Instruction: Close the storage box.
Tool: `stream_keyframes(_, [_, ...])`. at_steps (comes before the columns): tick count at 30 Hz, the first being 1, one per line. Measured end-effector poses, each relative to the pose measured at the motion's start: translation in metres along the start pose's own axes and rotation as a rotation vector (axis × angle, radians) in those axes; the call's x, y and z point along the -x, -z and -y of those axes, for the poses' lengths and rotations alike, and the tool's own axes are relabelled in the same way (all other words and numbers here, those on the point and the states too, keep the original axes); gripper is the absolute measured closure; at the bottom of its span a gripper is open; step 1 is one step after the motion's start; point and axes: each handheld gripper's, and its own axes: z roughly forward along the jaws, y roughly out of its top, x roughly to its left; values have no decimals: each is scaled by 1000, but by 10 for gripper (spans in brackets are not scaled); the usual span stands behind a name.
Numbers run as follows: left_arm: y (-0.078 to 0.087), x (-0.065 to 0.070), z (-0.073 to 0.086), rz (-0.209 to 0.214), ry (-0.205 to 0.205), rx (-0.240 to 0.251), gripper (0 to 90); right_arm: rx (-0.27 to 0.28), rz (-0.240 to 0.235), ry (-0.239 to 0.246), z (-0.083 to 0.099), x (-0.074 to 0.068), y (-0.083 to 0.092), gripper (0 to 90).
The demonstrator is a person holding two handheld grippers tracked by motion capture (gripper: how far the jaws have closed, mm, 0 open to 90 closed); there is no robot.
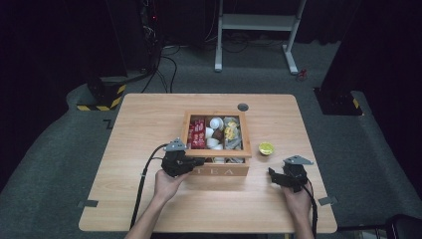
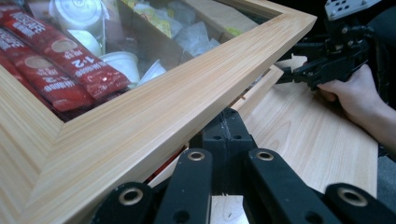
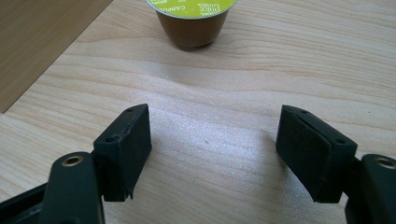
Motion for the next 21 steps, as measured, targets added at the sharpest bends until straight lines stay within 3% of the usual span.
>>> stream_keyframes(21, [-6, 0, 21, -9, 19, -27, 900, -1, -1, -1, 0, 0, 0, 261])
